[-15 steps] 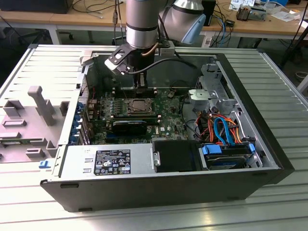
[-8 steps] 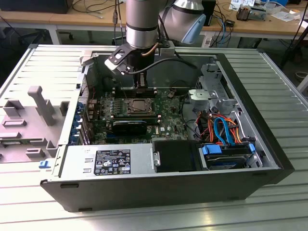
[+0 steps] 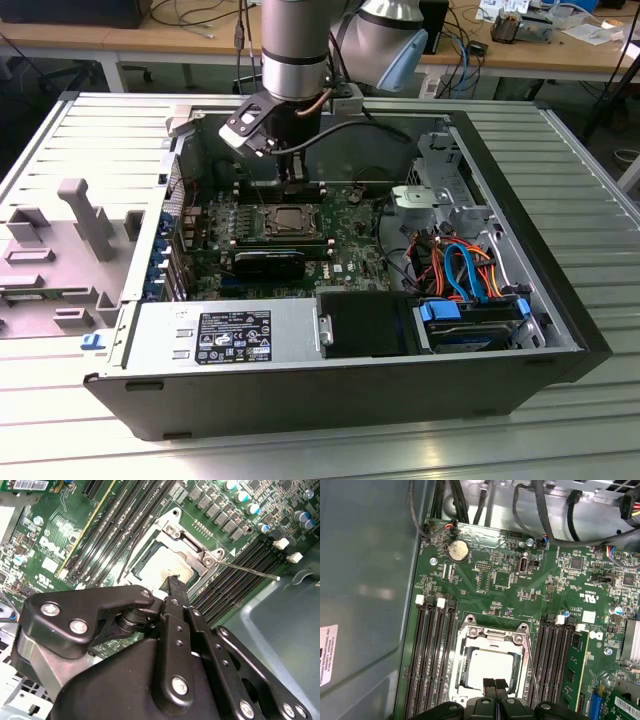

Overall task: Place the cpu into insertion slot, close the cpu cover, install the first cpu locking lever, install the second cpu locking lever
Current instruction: 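Install the first cpu locking lever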

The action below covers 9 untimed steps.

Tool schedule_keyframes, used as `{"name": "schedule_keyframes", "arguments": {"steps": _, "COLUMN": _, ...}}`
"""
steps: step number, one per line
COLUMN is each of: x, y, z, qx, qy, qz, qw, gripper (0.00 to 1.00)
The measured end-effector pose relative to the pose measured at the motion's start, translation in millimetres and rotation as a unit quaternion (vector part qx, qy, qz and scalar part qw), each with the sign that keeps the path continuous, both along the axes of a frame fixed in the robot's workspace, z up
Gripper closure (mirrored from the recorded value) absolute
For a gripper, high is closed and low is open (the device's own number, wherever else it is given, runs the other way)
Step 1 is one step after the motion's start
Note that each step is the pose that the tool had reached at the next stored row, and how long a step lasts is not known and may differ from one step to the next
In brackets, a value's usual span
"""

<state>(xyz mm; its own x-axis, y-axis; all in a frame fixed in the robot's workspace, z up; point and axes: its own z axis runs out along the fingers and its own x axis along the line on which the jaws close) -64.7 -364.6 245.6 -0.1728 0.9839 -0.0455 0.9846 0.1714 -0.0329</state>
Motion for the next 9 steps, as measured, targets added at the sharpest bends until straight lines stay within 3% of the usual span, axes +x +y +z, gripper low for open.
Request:
{"name": "schedule_keyframes", "arguments": {"steps": 4, "x": 0.0, "y": 0.0, "z": 0.0, "qx": 0.0000, "qy": 0.0000, "qz": 0.034, "qw": 0.9994, "gripper": 0.89}}
{"name": "schedule_keyframes", "arguments": {"steps": 9, "x": 0.0, "y": 0.0, "z": 0.0, "qx": 0.0000, "qy": 0.0000, "qz": 0.058, "qw": 0.9983, "gripper": 0.89}}
